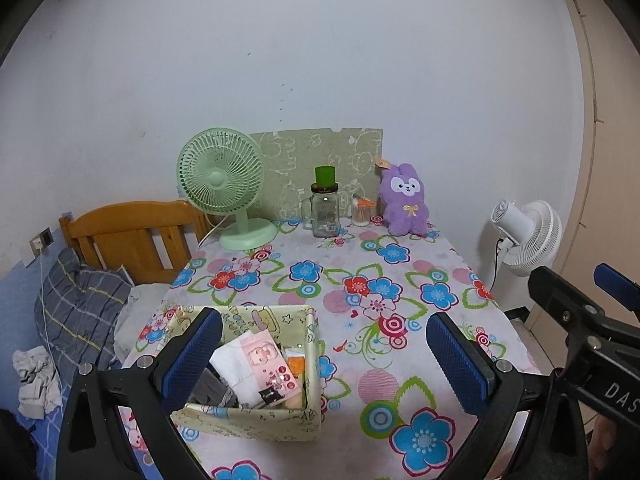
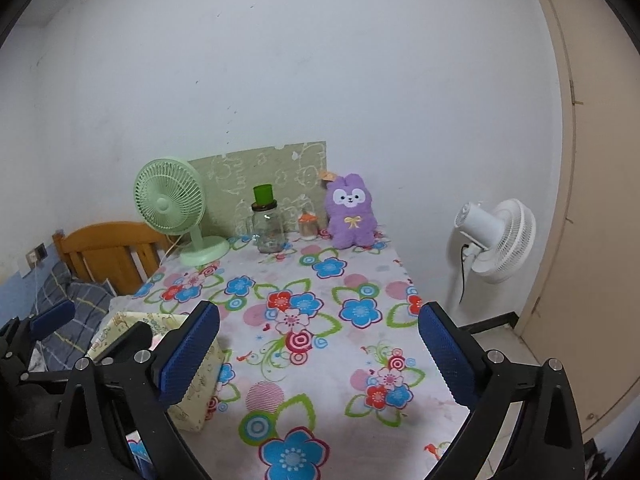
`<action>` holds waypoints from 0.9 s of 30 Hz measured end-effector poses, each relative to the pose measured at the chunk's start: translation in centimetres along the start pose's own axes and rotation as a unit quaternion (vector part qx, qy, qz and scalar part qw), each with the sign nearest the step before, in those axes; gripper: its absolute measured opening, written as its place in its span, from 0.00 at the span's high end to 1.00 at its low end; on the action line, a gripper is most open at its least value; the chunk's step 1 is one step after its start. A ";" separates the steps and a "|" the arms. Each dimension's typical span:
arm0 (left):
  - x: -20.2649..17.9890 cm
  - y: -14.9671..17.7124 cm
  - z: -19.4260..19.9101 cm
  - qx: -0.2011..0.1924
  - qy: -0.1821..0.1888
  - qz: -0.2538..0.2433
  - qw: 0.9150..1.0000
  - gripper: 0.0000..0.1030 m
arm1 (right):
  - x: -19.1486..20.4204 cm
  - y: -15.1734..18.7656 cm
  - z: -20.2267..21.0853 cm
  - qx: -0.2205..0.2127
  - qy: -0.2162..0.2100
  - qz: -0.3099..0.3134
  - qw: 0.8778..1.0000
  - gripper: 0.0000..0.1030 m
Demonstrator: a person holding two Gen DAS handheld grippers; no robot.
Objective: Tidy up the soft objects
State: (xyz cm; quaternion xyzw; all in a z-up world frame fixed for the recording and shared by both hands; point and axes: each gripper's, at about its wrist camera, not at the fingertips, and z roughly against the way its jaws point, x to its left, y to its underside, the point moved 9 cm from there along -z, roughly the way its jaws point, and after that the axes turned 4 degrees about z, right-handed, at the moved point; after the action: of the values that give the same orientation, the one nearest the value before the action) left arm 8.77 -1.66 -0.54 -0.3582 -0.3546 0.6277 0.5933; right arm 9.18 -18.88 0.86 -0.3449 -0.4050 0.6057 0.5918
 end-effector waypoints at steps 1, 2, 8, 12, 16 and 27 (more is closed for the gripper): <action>0.1 0.0 0.2 -0.001 0.001 0.001 1.000 0.00 | -0.1 0.0 0.2 -0.001 0.001 0.000 1.000 0.02; 0.2 0.0 0.4 -0.004 0.000 0.002 1.000 0.00 | -0.2 0.0 0.3 -0.003 0.001 -0.001 1.000 0.02; 0.9 -0.1 1.0 -0.011 -0.006 0.013 1.000 0.00 | -0.6 -0.1 1.0 -0.010 0.007 -0.003 1.000 0.02; 1.4 -0.3 1.1 -0.013 -0.012 0.020 1.000 0.00 | -0.3 -0.1 1.5 -0.012 0.008 0.002 1.000 0.02; 1.6 -0.3 1.1 -0.013 -0.012 0.021 1.000 0.00 | -0.3 -0.1 1.4 -0.014 0.005 -0.006 1.000 0.02; 2.0 -0.2 1.0 -0.011 -0.019 0.023 1.000 0.00 | 0.5 -0.1 0.8 -0.011 -0.001 0.003 1.000 0.02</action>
State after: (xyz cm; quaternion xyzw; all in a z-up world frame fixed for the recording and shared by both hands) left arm 7.94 0.34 0.06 -0.3607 -0.3645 0.6436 0.5682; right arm 8.43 -18.50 1.33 -0.3519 -0.4114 0.6034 0.5855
